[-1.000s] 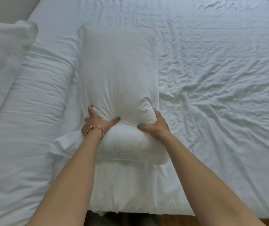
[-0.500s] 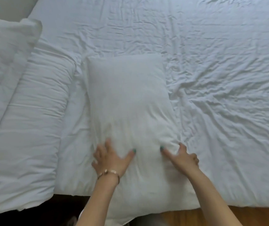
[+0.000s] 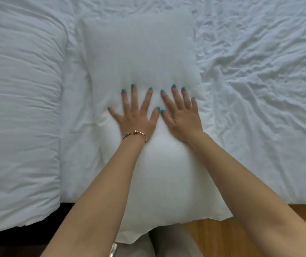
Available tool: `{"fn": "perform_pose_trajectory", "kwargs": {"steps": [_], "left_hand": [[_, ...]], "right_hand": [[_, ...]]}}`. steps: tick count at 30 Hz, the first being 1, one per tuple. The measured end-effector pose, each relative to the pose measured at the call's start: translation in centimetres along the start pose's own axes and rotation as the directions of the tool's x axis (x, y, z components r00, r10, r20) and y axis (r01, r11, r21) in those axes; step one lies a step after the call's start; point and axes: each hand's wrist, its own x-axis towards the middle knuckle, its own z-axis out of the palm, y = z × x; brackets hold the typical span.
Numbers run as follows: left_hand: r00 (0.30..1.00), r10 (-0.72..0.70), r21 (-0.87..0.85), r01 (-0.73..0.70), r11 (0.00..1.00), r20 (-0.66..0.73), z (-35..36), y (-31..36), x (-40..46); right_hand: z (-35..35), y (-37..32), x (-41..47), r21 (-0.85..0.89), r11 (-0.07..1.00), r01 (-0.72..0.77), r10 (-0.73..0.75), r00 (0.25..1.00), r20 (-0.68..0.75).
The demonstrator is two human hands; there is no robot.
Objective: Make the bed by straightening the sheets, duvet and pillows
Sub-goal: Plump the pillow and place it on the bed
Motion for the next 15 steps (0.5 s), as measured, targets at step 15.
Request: {"fn": "perform_pose_trajectory", "kwargs": {"steps": [15], "left_hand": [[0.936, -0.325, -0.911, 0.244, 0.333, 0.132, -0.4, -4.4, -3.8]], "right_hand": [[-1.0, 5.8, -2.1, 0.866, 0.4, -0.301, 0.377, 0.915, 0.144]]}}
